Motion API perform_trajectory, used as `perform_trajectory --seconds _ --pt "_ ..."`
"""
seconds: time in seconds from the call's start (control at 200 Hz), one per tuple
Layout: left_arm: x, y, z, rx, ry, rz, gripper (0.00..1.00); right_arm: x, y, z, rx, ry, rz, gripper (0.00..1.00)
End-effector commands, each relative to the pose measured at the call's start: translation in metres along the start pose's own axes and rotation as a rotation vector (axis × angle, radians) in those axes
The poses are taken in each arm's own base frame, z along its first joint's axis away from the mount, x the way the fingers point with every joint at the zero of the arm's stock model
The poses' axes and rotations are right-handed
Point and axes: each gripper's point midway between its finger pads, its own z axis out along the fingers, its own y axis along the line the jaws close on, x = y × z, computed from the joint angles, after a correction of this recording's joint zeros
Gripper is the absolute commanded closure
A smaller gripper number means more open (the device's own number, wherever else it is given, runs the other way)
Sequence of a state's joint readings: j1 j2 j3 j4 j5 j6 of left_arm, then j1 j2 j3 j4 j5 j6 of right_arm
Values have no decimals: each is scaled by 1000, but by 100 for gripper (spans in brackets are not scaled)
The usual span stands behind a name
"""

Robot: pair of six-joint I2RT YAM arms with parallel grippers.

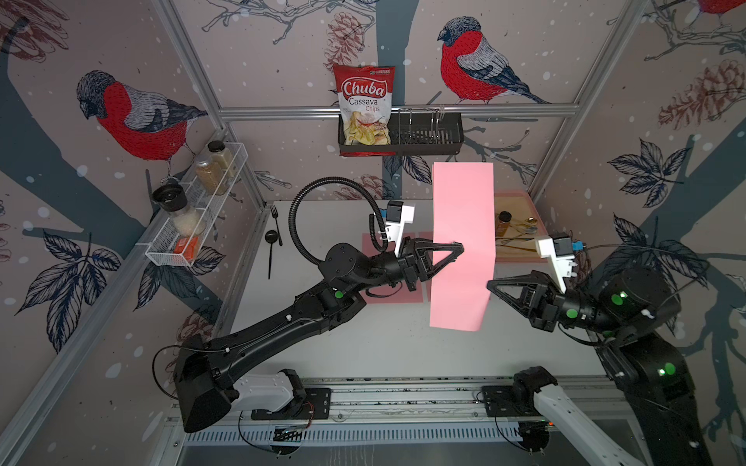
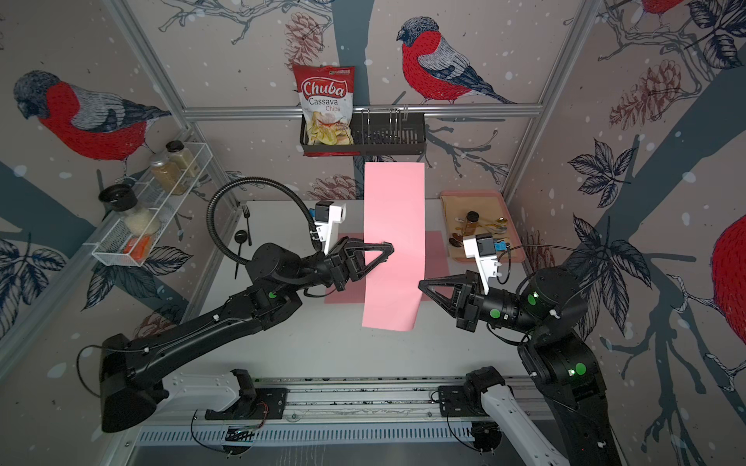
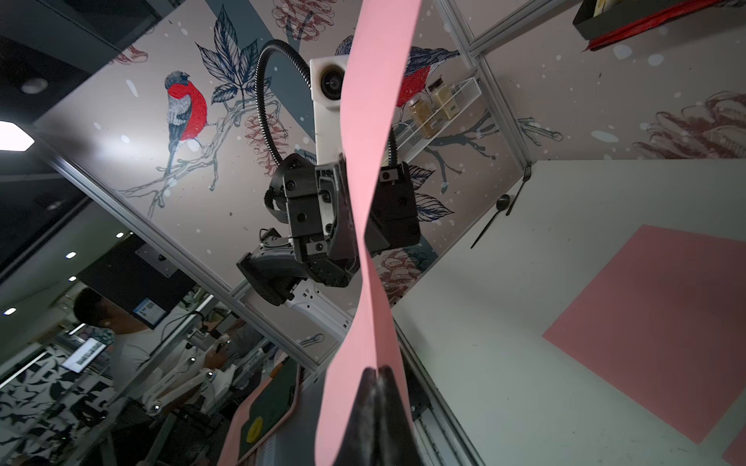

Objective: Fold the rectangular paper in half along the long edge
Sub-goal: Fold the paper.

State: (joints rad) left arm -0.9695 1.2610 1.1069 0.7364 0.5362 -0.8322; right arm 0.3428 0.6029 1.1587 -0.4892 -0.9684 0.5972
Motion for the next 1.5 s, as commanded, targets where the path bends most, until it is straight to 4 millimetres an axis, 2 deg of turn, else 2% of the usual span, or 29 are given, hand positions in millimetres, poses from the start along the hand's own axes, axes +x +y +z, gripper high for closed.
perform_trajectory --seconds 0.0,0.04,0.09,0.135,0.22,0.28,0.34,0.375,0.41,0.495,0.535,0.57,0.605,0.645,0.76,0.81,0.84,0.896,0.926,0.996,1.111,1.151,1.181,1.221,1.271,1.371,1.426,1.456,1.496 --pt "-10 -8 0 17 -33 33 100 2 9 -2 -31 9 -20 98" --pt "-11 -8 0 17 -35 33 100 2 9 -2 -32 9 -17 89" --pt "-11 -7 1 14 -35 33 100 2 10 -3 -34 11 -16 86" --pt "-11 -8 1 17 -36 35 100 3 10 -3 -36 11 -15 88" --pt "-12 -8 2 21 -38 34 100 5 12 -3 -46 17 -13 100" --pt "-12 -7 3 22 -36 34 100 5 13 -4 -47 17 -15 100" --pt "-12 -7 3 22 -36 34 100 5 12 -3 -43 17 -12 87" --pt "-12 -7 3 22 -35 35 100 5 11 -3 -40 18 -9 84" --pt "-12 -7 4 21 -35 36 100 6 9 -2 -41 21 -6 84" --pt "-12 -7 4 19 -35 36 100 8 9 -2 -46 26 -4 97" --pt "-13 -7 3 19 -37 38 100 9 9 -2 -49 29 -3 99" --pt "-13 -7 3 17 -37 38 100 9 8 -2 -45 29 0 95" --pt "-13 -7 3 16 -36 39 100 10 7 -2 -38 29 3 88" --pt "-13 -7 3 16 -36 41 100 11 5 -1 -34 32 5 87" --pt "-14 -7 4 16 -38 45 100 13 4 -1 -36 40 10 98" --pt "-14 -7 4 13 -36 45 100 14 5 -2 -36 40 9 99" --pt "-14 -7 5 13 -36 47 100 14 4 -2 -32 40 9 96" --pt "-13 -6 5 10 -34 47 100 14 1 -1 -19 43 18 85" --pt "-13 -5 5 6 -32 50 100 15 1 -1 -18 45 18 87" --pt "-14 -5 5 2 -33 55 100 16 2 -2 -21 46 16 100" --pt "-13 -1 6 -13 -32 58 100 16 3 -2 -19 49 15 100" --pt "-13 -1 6 -14 -33 58 100 16 1 -2 -10 50 18 92" --pt "-14 -1 6 -15 -33 59 100 17 0 -2 -6 52 20 89" --pt "-14 0 7 -17 -33 60 100 17 -1 -1 -6 54 21 91" --pt "-14 0 6 -20 -35 63 100 18 -1 -1 -7 56 22 100" --pt "-14 1 6 -30 -34 67 100 20 0 -2 -7 58 22 100" --pt "-15 1 6 -32 -34 69 100 20 -3 -2 5 61 30 88" --pt "-15 2 6 -35 -35 70 100 21 -3 -1 3 65 33 88" --pt "-15 2 6 -37 -35 70 100 22 -2 -2 -3 67 31 94"
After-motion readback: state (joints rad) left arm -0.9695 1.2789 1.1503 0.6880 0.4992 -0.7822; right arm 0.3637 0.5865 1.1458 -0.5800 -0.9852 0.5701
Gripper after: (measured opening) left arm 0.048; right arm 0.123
